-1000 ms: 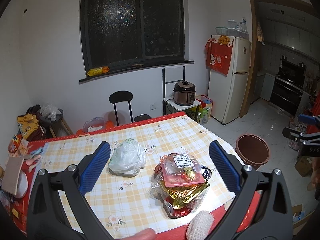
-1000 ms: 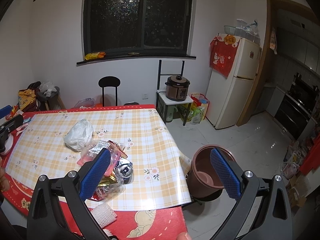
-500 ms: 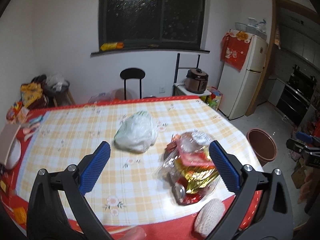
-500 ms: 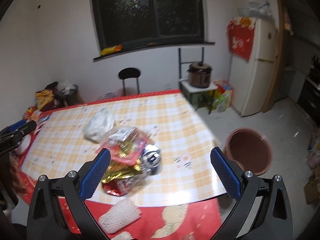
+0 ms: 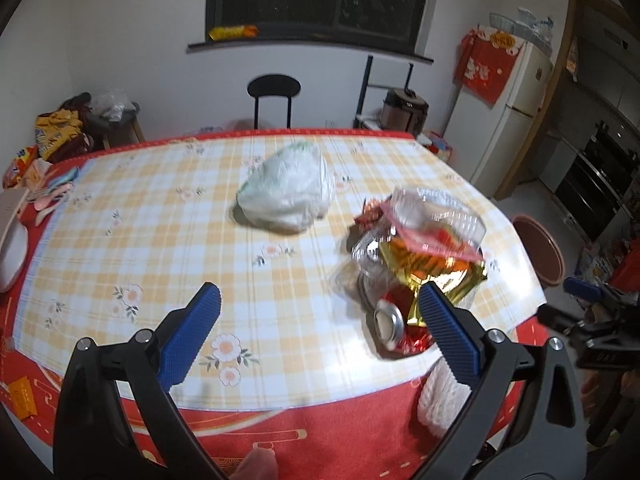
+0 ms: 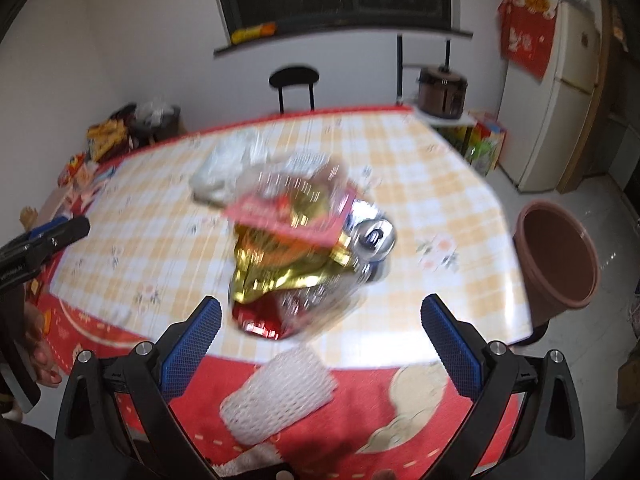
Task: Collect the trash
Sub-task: 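Grasp the white foam net with the right tool while the left tool reaches toward the clear container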
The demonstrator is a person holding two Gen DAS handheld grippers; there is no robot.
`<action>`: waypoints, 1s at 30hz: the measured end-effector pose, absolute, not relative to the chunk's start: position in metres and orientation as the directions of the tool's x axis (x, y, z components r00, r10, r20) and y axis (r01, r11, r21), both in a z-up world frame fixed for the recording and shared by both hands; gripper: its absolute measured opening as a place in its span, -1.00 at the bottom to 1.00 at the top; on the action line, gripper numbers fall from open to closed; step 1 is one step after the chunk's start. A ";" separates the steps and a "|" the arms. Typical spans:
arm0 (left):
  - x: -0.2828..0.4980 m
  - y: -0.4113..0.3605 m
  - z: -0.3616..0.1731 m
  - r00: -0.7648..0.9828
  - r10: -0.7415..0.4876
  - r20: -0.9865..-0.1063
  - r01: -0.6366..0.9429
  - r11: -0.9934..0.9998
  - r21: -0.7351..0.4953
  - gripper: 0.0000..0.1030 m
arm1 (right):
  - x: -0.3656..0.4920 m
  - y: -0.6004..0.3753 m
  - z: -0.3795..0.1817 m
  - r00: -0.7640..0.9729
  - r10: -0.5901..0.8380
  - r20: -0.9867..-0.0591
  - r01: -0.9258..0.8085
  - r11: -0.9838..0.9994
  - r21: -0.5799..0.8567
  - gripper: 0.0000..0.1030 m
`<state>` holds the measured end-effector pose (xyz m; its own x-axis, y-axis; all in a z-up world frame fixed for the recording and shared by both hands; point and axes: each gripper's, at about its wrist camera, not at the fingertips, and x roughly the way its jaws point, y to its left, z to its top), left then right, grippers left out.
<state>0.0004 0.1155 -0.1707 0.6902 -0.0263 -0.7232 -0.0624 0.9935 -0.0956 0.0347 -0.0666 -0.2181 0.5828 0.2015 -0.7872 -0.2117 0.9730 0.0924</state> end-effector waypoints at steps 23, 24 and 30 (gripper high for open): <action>0.017 0.132 -0.234 0.570 -0.210 -0.794 0.139 0.977 -0.159 0.89 | 0.027 -0.043 -0.348 0.270 0.162 -0.949 0.199 0.955 0.219 0.81; 0.016 0.133 -0.236 0.567 -0.217 -0.795 0.142 0.976 -0.165 0.89 | 0.026 -0.043 -0.351 0.261 0.164 -0.951 0.213 0.952 0.222 0.72; 0.016 0.146 -0.240 0.555 -0.249 -0.793 0.137 0.968 -0.208 0.89 | 0.023 -0.038 -0.357 0.239 0.187 -0.953 0.248 0.937 0.247 0.37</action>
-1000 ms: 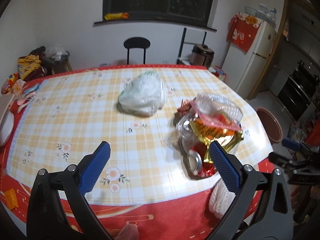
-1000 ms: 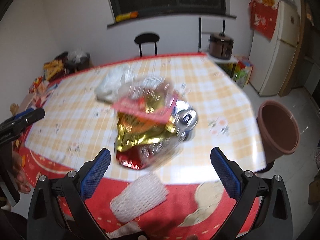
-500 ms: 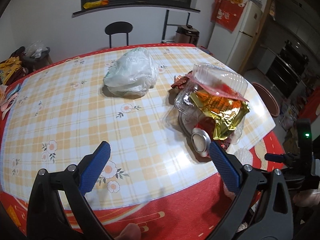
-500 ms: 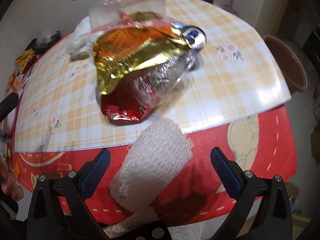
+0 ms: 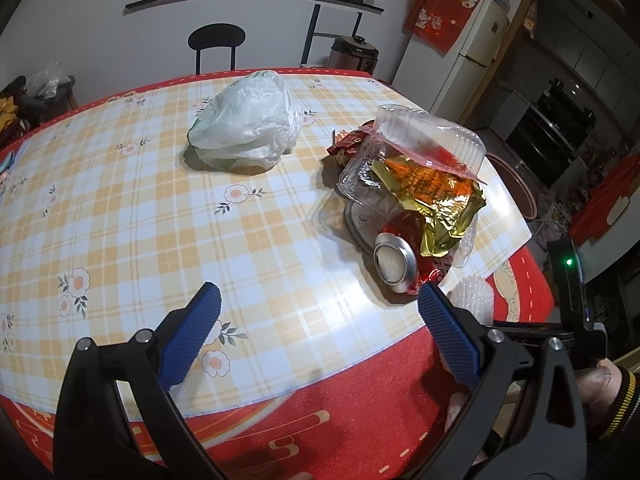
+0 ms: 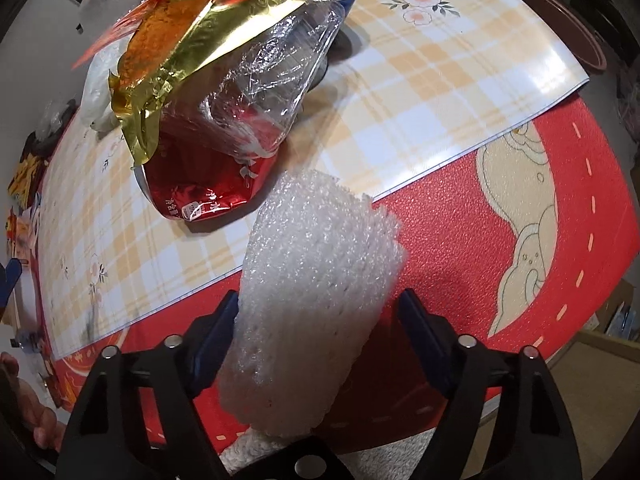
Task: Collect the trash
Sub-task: 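Grasp the white foam net with the right tool while the left tool reaches toward the clear container, then grasp the clear plastic container with pink label using the left tool and lift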
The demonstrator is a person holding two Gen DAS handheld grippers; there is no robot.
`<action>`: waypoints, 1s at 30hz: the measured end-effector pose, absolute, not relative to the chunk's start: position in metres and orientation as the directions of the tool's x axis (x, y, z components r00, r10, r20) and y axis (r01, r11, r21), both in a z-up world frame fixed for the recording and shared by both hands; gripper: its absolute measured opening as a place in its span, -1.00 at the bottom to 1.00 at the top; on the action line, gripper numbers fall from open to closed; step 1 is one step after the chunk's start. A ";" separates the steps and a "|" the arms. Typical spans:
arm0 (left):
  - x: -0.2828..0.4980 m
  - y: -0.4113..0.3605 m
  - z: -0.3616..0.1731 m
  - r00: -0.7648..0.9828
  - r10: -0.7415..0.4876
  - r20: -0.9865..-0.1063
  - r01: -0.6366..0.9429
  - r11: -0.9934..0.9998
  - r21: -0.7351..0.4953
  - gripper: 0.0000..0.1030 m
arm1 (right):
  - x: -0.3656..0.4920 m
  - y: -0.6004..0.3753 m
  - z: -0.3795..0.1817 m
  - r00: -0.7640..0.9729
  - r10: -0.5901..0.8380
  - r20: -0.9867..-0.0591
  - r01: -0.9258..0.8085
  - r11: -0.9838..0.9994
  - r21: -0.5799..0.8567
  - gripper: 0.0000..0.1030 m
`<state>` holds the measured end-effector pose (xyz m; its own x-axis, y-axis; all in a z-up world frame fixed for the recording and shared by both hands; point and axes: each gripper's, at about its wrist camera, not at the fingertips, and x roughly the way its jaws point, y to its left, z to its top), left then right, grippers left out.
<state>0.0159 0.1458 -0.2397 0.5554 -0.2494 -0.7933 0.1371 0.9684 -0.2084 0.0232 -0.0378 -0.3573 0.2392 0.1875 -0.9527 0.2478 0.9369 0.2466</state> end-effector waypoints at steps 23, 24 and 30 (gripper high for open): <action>0.040 0.154 -0.236 0.547 -0.279 -0.790 0.116 0.959 -0.259 0.85 | 0.019 -0.069 -0.310 0.403 0.143 -0.904 0.242 0.936 0.256 -0.29; 0.043 0.154 -0.236 0.539 -0.299 -0.788 0.116 0.952 -0.282 0.81 | 0.020 -0.069 -0.308 0.409 0.139 -0.902 0.239 0.938 0.253 -0.29; 0.086 0.149 -0.220 0.494 -0.483 -0.723 0.083 0.854 -0.514 0.69 | 0.024 -0.073 -0.293 0.455 0.113 -0.883 0.204 0.952 0.227 -0.30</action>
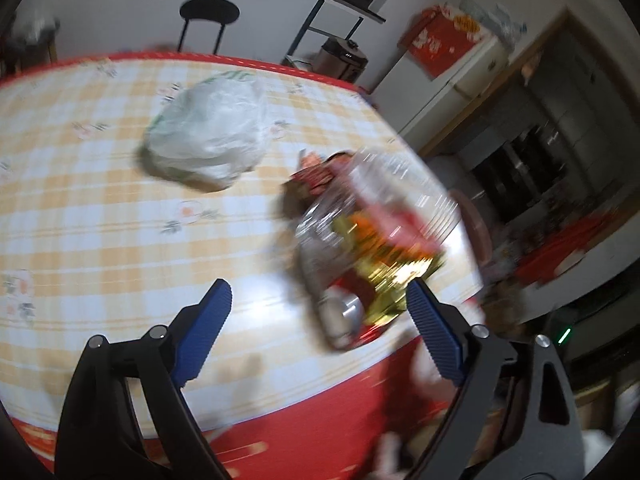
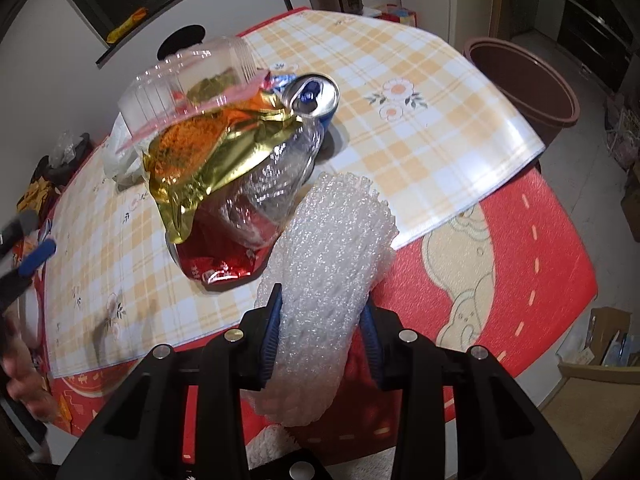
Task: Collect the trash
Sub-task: 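Grasp the clear plastic container with pink label using the left tool and lift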
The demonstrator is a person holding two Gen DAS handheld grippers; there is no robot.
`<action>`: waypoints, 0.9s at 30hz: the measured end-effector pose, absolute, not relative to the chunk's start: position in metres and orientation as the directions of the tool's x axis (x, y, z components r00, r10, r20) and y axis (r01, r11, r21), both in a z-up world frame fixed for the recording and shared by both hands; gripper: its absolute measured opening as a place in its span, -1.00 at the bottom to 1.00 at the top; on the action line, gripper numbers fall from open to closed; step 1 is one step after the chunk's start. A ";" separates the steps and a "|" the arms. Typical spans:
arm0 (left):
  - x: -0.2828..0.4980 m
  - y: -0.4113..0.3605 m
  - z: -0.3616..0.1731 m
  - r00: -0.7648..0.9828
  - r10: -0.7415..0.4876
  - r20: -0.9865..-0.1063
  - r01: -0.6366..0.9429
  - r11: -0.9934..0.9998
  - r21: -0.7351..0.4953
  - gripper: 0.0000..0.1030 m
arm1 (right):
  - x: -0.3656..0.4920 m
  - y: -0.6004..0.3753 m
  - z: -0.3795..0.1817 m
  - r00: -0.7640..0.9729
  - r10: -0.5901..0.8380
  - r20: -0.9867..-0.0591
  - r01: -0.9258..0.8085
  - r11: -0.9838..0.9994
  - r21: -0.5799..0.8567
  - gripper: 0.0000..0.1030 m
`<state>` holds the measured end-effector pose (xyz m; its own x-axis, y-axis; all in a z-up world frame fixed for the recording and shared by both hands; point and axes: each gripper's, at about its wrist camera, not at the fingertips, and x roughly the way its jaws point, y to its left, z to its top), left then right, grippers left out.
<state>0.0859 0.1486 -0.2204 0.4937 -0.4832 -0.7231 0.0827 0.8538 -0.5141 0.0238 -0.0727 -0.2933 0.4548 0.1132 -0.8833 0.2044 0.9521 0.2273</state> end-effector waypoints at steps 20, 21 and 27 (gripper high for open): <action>0.162 0.091 -0.249 0.475 -0.609 -0.635 -0.278 0.581 -0.765 0.63 | 0.077 -0.150 -0.251 0.559 0.194 -0.806 -0.017 0.975 0.223 -0.31; 0.163 0.088 -0.252 0.481 -0.597 -0.643 -0.301 0.576 -0.760 0.63 | 0.084 -0.156 -0.249 0.561 0.208 -0.801 -0.035 0.973 0.228 -0.31; 0.161 0.079 -0.264 0.510 -0.545 -0.666 -0.375 0.556 -0.742 0.65 | 0.110 -0.179 -0.247 0.552 0.264 -0.791 -0.112 0.963 0.244 -0.31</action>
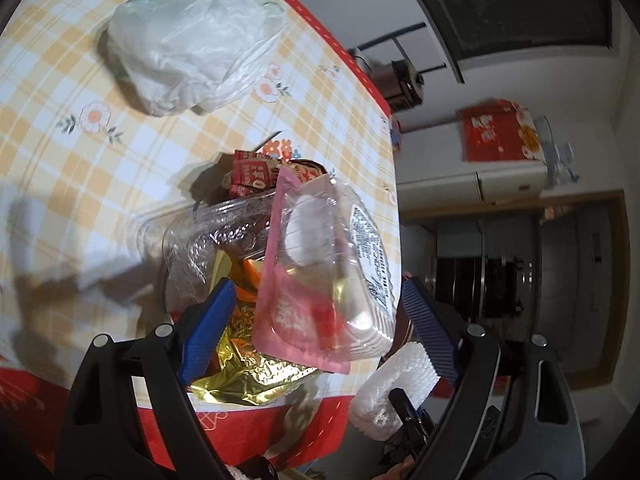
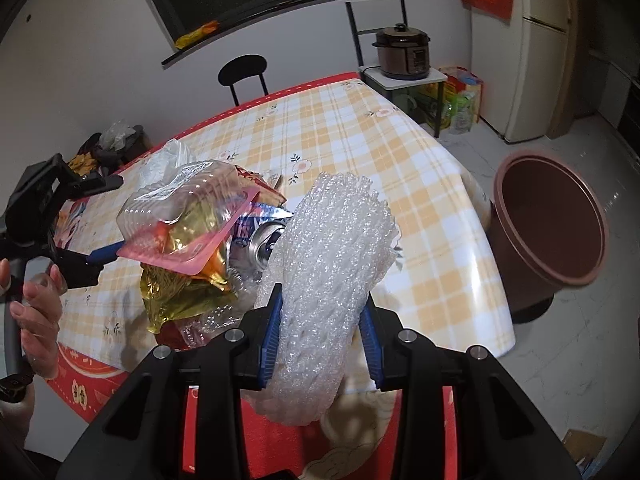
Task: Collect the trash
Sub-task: 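Grasp the clear plastic container with pink label using the left tool and lift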
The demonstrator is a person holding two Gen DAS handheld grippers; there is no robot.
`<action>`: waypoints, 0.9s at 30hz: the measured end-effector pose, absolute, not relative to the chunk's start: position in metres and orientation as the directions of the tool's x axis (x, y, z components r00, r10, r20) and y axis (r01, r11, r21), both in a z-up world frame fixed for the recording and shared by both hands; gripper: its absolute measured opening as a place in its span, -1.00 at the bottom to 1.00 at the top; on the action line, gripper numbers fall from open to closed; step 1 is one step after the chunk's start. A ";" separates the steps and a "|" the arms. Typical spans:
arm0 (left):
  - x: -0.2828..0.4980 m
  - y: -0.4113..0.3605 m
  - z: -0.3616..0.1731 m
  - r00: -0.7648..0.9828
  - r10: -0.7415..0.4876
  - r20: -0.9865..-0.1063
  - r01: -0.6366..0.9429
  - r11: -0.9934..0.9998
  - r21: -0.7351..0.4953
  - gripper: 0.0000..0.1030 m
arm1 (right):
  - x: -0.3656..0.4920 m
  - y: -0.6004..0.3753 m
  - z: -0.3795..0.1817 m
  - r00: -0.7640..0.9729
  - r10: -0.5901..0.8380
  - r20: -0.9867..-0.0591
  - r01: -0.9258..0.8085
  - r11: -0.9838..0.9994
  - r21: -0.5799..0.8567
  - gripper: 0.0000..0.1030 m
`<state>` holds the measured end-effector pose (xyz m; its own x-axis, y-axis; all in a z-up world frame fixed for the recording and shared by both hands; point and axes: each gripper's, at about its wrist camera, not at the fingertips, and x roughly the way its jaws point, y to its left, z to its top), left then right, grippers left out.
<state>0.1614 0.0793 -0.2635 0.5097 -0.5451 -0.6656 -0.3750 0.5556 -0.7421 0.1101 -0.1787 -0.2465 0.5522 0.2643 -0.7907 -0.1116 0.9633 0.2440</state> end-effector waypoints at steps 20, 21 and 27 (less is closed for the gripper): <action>0.152 0.058 -0.267 0.520 -0.474 -0.711 -0.444 0.561 -0.699 0.39 | 0.127 -0.200 -0.256 0.522 0.351 -0.778 -0.155 0.935 0.318 -0.31; 0.151 0.058 -0.267 0.520 -0.481 -0.706 -0.442 0.557 -0.704 0.33 | 0.128 -0.200 -0.255 0.523 0.353 -0.776 -0.157 0.934 0.320 -0.31; 0.144 0.056 -0.257 0.543 -0.495 -0.679 -0.402 0.556 -0.727 0.16 | 0.128 -0.201 -0.254 0.530 0.367 -0.764 -0.155 0.928 0.338 -0.31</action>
<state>0.1436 0.0557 -0.2575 0.5429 -0.4949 -0.6785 -0.4019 0.5563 -0.7273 0.1283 -0.2009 -0.2539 0.5299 0.3673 -0.7644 -0.1552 0.9281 0.3384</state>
